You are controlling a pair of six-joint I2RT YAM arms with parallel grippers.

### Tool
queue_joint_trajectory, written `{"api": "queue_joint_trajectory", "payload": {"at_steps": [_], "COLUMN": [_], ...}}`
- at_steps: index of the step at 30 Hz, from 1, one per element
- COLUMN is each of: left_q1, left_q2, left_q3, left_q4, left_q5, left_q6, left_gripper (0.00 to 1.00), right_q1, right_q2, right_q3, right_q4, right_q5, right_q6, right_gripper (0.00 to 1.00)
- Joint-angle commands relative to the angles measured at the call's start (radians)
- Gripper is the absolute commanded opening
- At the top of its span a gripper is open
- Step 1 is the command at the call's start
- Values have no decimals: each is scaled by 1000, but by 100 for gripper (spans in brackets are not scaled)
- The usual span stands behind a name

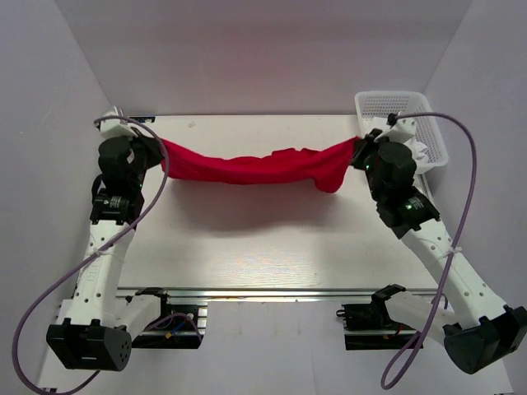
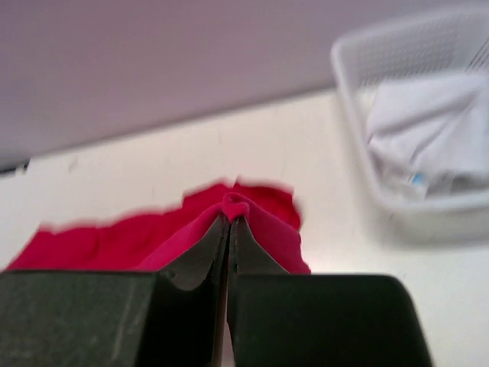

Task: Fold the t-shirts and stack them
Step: Flatten out the tshirt

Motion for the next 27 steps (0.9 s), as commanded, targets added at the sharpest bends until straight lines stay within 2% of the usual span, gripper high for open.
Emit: {"api": "queue_joint_trajectory", "payload": {"at_steps": [1, 5, 13, 18, 27], "left_q1": [0, 0, 0, -9, -9], "left_q2": [19, 50, 30, 9, -42], "left_q3": [154, 342, 518, 631, 702], "left_q4": [34, 8, -3, -39, -133], "left_q5": [-31, -41, -41, -8, -16], "left_q6": [38, 103, 186, 216, 225], "left_gripper": [0, 0, 0, 0, 0], "right_q1": [-4, -5, -2, 1, -4], "right_q2": [-13, -6, 29, 27, 20], "right_q3": [114, 260, 497, 635, 752], "right_q4": [163, 249, 256, 237, 174], "right_q5": [167, 183, 117, 59, -49], "right_q6": [-132, -260, -497, -546, -578], "right_gripper": [0, 0, 0, 0, 0]}}
